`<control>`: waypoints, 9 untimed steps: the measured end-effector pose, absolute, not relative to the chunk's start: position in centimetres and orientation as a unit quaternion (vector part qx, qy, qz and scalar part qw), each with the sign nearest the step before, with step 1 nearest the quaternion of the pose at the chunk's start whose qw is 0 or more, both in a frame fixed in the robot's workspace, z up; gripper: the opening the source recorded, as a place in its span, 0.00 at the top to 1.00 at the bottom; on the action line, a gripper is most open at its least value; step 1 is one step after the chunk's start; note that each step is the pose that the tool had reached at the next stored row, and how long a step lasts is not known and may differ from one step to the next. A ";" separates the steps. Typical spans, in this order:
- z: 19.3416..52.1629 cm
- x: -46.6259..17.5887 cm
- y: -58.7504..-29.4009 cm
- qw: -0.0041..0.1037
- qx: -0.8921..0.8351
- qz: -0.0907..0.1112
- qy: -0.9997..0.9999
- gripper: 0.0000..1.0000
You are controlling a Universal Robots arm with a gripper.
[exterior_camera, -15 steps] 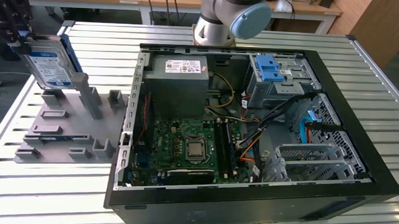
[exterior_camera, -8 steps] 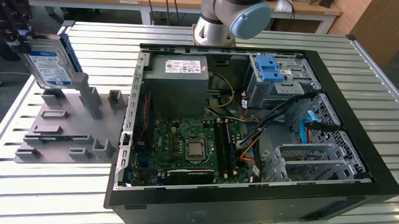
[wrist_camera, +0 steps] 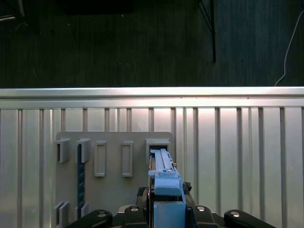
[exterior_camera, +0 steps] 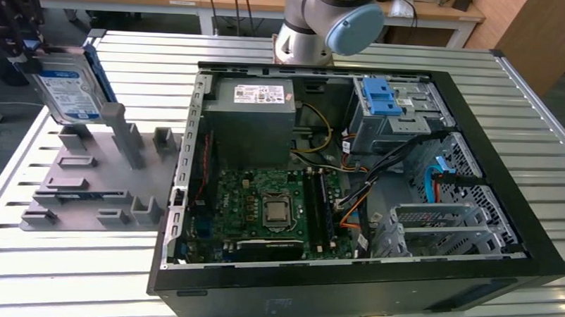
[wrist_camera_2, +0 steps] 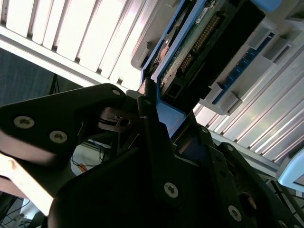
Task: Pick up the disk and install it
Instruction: 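Pick up the disk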
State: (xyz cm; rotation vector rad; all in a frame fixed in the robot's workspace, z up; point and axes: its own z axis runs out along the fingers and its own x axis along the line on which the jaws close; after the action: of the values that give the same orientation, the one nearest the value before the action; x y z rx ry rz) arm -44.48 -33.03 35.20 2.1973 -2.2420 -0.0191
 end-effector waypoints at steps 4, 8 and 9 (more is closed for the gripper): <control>35.3 -44.5 -33.0 0.001 0.700 -0.006 -0.714 0.64; 35.4 -44.5 -33.0 0.001 0.700 -0.006 -0.714 0.64; 35.4 -44.5 -33.0 0.001 0.700 -0.006 -0.714 0.64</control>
State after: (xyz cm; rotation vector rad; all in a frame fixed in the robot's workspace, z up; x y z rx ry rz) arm -44.49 -33.03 35.39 2.1973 -2.2420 -0.0191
